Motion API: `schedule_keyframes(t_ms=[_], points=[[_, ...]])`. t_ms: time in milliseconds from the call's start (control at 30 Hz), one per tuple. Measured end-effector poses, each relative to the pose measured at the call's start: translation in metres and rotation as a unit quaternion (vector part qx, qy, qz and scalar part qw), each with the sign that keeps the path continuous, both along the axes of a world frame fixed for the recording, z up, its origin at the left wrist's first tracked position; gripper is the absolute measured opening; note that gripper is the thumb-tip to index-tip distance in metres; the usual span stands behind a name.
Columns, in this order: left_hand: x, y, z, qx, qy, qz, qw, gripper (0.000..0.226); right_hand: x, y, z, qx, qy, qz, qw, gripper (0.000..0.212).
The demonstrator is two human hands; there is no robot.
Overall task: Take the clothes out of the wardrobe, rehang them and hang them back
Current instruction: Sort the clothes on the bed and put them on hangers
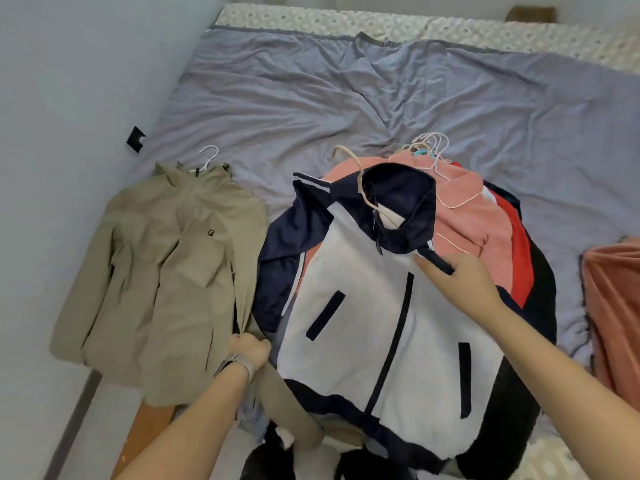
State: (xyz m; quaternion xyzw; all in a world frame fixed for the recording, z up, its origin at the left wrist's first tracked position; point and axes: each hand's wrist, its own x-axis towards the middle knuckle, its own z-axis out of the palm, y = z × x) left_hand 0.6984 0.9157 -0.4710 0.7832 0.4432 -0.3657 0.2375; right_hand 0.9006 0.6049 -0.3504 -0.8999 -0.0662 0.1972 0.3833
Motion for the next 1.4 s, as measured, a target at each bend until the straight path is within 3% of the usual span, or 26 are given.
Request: schedule_keyframes(t_ms=[167,267,300,367,433,533,633,733,833,933,1133,1400], points=[[-0.063,0.083,0.000,0.002,0.079,-0.062,0.995,0.049,-0.034,0.021,0.059,-0.018,-0.001,-0.016,1.000,0.058],[-0.078,0.135,-0.043,-0.048,0.054,-0.062,0.995,0.043,-0.051,0.036,0.086,-0.020,-0.013,-0.024,0.999,0.058],[-0.071,0.136,-0.028,-0.053,0.033,-0.053,0.997,0.045,-0.057,0.042,0.093,-0.019,-0.016,-0.026,0.999,0.058],[-0.047,0.122,0.033,-0.034,-0.077,-0.043,0.996,0.052,-0.069,0.053,0.105,-0.026,-0.019,-0.028,0.999,0.058],[-0.021,0.112,0.077,-0.005,-0.240,-0.030,0.970,0.066,-0.082,0.062,0.118,-0.037,-0.015,-0.018,0.999,0.057],[0.012,0.101,0.150,-0.003,-0.465,-0.046,0.884,0.084,-0.103,0.073,0.143,-0.050,-0.029,0.017,0.998,0.055],[0.020,0.106,0.203,-0.005,-0.568,-0.136,0.812,0.082,-0.123,0.080,0.166,-0.042,-0.045,0.066,0.996,0.054],[0.012,0.108,0.242,-0.013,-0.553,-0.238,0.798,0.055,-0.140,0.085,0.194,-0.025,-0.039,0.097,0.994,0.059],[-0.012,0.108,0.271,-0.006,-0.543,-0.237,0.806,0.012,-0.153,0.085,0.217,-0.021,-0.061,0.117,0.991,0.067],[-0.061,0.097,0.306,0.016,-0.570,-0.207,0.795,0.023,-0.173,0.079,0.233,0.020,-0.129,0.124,0.984,0.074],[-0.176,0.082,0.357,0.104,-0.640,-0.084,0.756,0.020,-0.222,0.106,0.263,0.063,-0.258,0.173,0.948,0.057],[-0.292,0.128,0.393,0.225,-0.614,0.057,0.754,0.028,-0.283,0.204,0.267,0.142,-0.207,0.256,0.934,0.062]])
